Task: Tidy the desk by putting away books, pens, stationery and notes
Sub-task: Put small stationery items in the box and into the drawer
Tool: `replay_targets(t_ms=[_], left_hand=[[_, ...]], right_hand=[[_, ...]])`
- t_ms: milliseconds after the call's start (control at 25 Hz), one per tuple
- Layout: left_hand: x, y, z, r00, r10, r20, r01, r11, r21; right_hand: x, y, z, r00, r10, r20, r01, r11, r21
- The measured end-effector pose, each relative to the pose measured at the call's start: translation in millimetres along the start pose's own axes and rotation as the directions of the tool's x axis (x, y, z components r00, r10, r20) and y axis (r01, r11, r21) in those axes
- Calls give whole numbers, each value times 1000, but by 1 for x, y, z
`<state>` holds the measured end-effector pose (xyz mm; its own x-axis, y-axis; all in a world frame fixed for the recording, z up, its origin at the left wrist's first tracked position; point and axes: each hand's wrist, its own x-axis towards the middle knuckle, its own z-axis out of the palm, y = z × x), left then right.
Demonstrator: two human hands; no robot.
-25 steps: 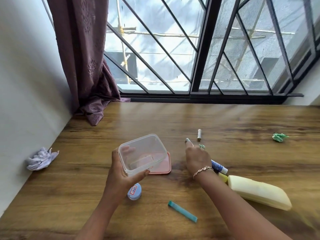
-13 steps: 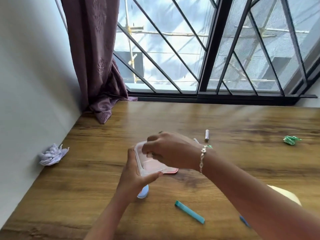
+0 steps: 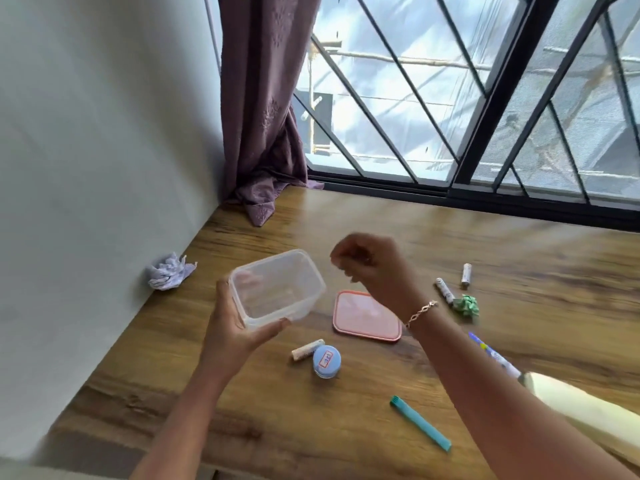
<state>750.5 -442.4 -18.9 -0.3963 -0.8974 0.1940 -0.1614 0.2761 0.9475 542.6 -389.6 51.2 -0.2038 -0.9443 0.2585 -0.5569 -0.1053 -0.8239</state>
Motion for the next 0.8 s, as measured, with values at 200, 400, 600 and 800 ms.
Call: replay_targets(t_ms=[200,400,600,800], left_hand=[[-5,-16,-36,996,7,-87,-2,999,54],[-10,-23,-42,995,8,-98,-1,998,70],[-13,-26,-42,997,-20,-76,23,999,40],[-13,-17,-20,1000,-16,-2,16,1000,26]], right_hand=[[-12,14,57,723,128,679,354,776,-522],[-13,22,81,692,135,709,445,694,-566],[-12,13,59,826,51,562,327,769,-550],[-8,-35,21,909,-314,275,403,833,-380]])
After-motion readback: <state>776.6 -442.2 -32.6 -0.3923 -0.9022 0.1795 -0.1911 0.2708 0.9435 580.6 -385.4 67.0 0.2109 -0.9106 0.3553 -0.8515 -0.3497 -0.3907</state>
